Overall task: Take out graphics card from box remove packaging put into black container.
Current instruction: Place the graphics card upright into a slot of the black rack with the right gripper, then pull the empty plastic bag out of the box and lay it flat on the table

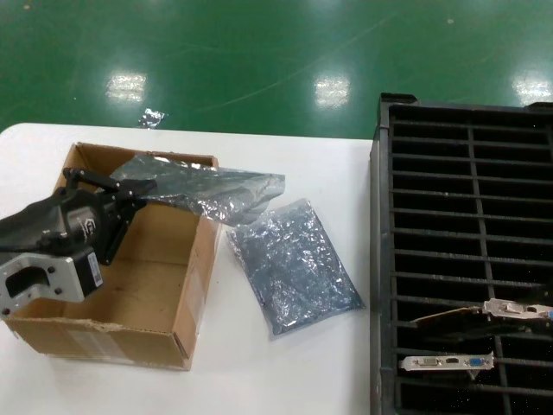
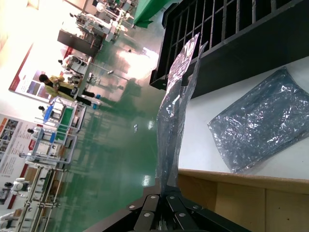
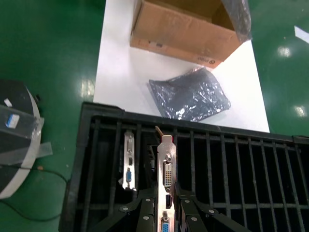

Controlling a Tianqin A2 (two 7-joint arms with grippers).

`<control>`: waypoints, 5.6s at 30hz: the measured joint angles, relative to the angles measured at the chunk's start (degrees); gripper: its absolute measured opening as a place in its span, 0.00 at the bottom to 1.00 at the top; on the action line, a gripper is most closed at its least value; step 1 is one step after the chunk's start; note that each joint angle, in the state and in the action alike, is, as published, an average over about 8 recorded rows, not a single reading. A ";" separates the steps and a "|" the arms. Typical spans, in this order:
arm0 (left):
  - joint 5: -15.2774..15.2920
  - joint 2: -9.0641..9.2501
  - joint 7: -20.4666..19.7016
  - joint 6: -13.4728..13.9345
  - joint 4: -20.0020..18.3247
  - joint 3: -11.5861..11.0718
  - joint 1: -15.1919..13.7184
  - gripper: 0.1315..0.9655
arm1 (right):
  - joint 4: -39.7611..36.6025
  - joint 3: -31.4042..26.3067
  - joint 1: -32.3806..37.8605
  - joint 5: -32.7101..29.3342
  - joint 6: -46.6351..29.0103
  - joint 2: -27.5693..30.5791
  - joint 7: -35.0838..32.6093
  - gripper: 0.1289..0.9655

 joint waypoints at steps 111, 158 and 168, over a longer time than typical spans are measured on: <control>0.00 0.00 0.00 0.00 0.00 0.00 0.00 0.01 | 0.42 -20.32 11.78 -10.25 -0.24 -3.10 -4.38 0.07; 0.00 0.00 0.00 0.00 0.00 0.00 0.00 0.01 | 2.05 -5.60 -6.38 -15.55 18.09 -4.74 -8.70 0.57; 0.00 0.00 0.00 0.00 0.00 0.00 0.00 0.01 | -6.87 4.32 -17.82 -14.00 33.22 -11.99 -11.23 0.81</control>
